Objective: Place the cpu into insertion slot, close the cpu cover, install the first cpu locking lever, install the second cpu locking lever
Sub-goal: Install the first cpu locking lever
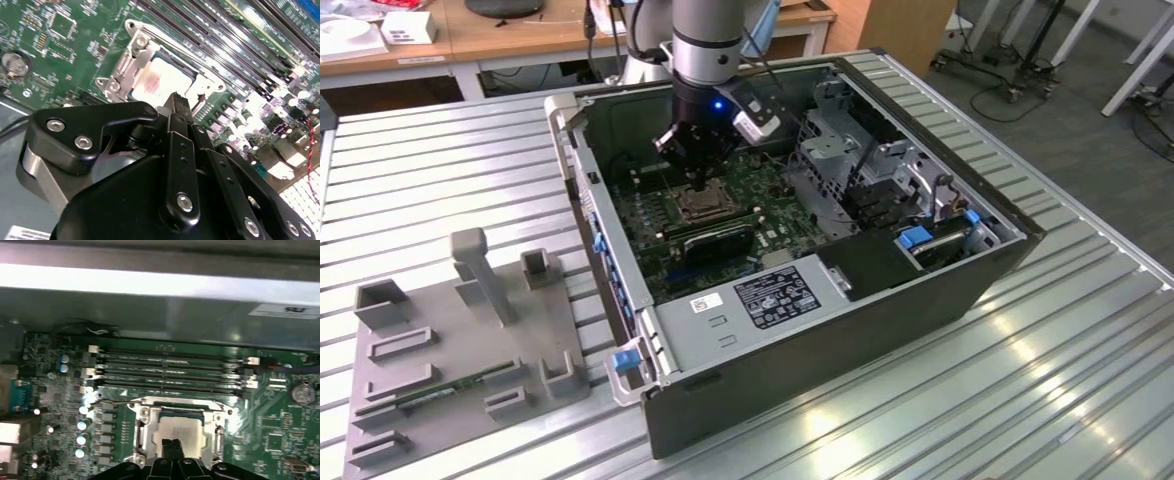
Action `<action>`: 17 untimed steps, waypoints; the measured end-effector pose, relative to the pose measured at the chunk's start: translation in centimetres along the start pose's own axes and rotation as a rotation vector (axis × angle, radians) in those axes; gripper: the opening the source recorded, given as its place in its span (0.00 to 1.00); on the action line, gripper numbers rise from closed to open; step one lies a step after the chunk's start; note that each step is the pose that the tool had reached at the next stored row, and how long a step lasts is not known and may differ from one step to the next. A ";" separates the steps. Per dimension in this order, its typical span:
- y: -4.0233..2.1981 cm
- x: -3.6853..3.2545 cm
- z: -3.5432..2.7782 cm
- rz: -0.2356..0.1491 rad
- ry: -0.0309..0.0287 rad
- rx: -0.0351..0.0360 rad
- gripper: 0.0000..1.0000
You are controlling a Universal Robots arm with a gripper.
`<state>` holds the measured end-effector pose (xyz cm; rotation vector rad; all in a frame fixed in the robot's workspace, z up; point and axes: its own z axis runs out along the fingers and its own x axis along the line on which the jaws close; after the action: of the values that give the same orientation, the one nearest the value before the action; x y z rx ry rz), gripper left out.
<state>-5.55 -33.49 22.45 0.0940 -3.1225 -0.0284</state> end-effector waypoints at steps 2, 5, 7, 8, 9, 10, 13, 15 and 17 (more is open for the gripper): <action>0.02 0.38 0.01 0.000 -0.0003 0.0001 0.11; 0.05 0.87 0.03 0.000 -0.0006 0.0000 0.11; 0.07 1.18 0.04 0.000 -0.0008 0.0000 0.11; 0.08 1.31 0.04 0.000 -0.0009 0.0000 0.11; 0.09 1.45 0.04 0.000 -0.0010 0.0000 0.11; 0.10 1.55 0.05 0.000 -0.0012 0.0000 0.11; 0.10 1.60 0.04 0.000 -0.0011 0.0001 0.11; 0.10 1.60 0.04 0.000 -0.0012 0.0001 0.11; 0.10 1.61 0.04 0.000 -0.0012 0.0000 0.11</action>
<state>-7.16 -33.49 22.44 0.0940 -3.1237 -0.0285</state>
